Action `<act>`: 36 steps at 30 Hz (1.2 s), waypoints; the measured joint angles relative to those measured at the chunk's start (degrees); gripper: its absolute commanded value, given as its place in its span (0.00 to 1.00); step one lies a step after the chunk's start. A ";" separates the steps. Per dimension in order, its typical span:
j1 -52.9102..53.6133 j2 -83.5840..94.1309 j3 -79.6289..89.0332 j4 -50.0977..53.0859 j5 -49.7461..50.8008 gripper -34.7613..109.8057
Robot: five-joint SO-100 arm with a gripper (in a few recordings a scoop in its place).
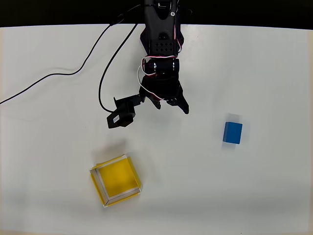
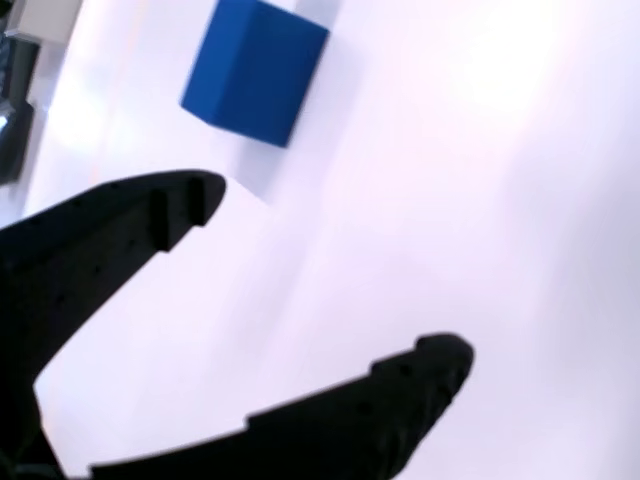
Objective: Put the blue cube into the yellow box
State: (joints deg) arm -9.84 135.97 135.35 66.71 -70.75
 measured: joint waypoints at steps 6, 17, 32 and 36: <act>-6.24 -18.19 -22.15 6.86 5.71 0.54; -17.31 -39.02 -43.15 10.11 15.47 0.54; -30.23 -66.18 -65.92 13.01 24.96 0.54; -31.73 -70.22 -71.19 14.06 25.49 0.54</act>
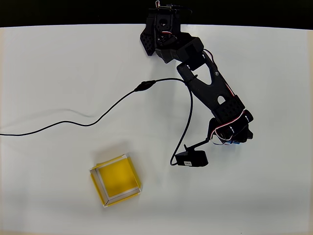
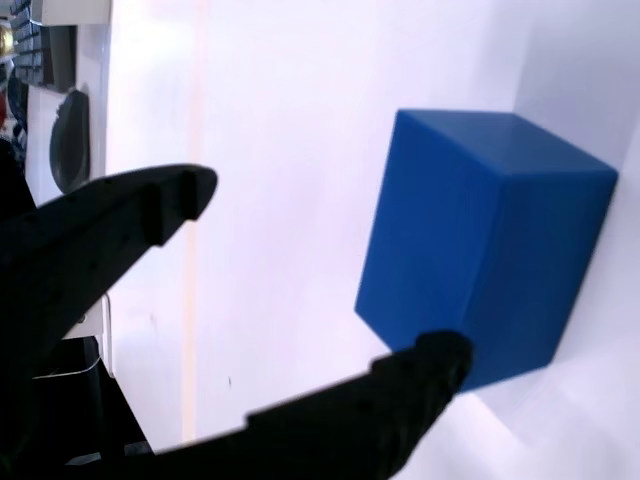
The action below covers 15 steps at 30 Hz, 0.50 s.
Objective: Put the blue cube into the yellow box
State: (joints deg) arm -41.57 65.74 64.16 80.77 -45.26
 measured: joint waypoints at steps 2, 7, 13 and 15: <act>-0.26 -2.11 -1.76 0.00 0.00 0.54; -0.09 -4.75 -2.37 -0.44 0.00 0.54; -0.09 -6.50 -2.46 -0.88 0.00 0.54; 0.00 -6.86 -2.46 -1.41 0.00 0.54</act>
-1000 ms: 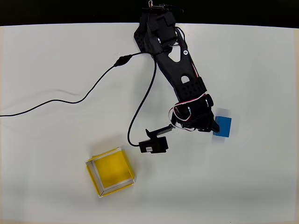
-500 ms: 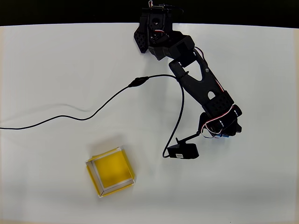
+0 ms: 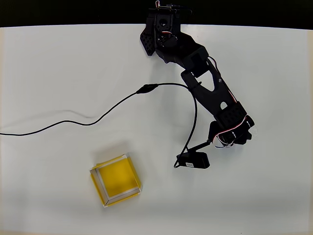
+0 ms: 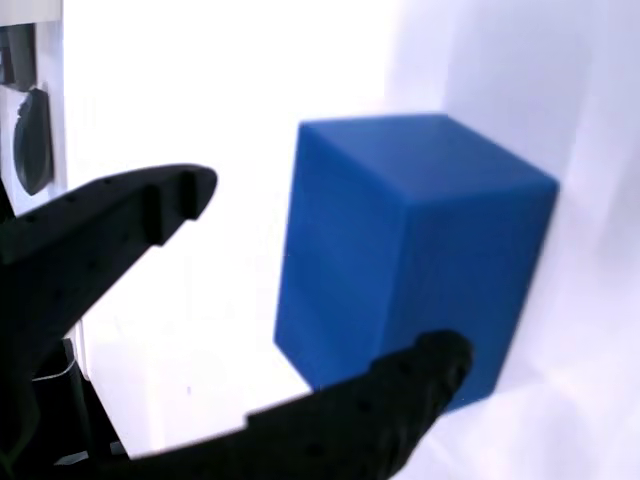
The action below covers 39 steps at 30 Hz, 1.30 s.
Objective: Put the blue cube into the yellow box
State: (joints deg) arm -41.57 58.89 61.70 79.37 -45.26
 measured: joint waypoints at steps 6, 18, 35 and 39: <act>0.00 -1.85 0.00 -1.41 0.00 0.53; -1.41 -5.27 0.00 -4.13 0.53 0.51; -1.93 -7.29 0.00 -5.10 -2.46 0.37; -1.93 -7.29 0.00 -5.10 -3.52 0.35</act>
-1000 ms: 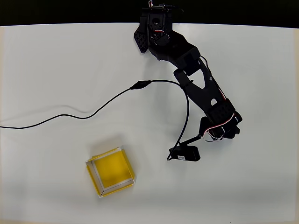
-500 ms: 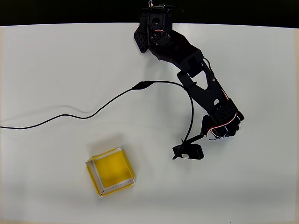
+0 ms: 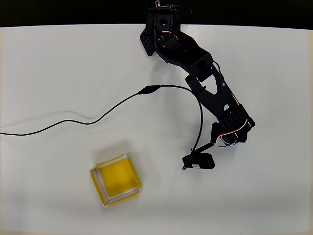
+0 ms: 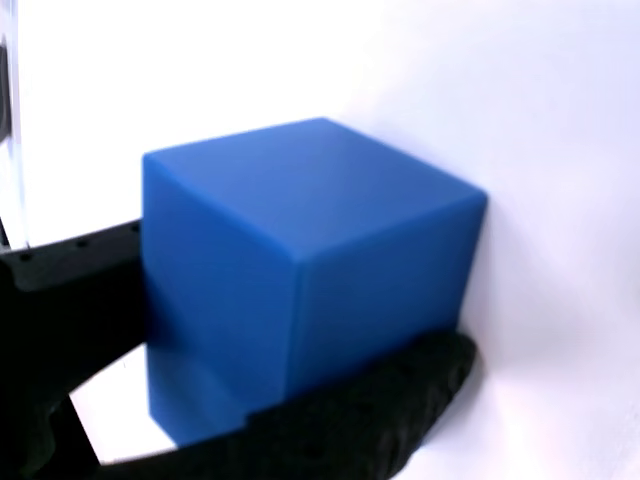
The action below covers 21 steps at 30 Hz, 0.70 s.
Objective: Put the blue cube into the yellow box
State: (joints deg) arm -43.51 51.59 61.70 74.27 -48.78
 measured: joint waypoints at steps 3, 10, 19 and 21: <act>0.00 0.00 0.00 0.09 -1.85 0.35; 2.37 0.35 0.26 1.76 -6.59 0.35; 13.97 11.60 1.76 3.60 -16.96 0.35; 17.05 14.94 2.55 3.52 -19.34 0.35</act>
State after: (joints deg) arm -26.46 66.53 64.25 77.78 -68.12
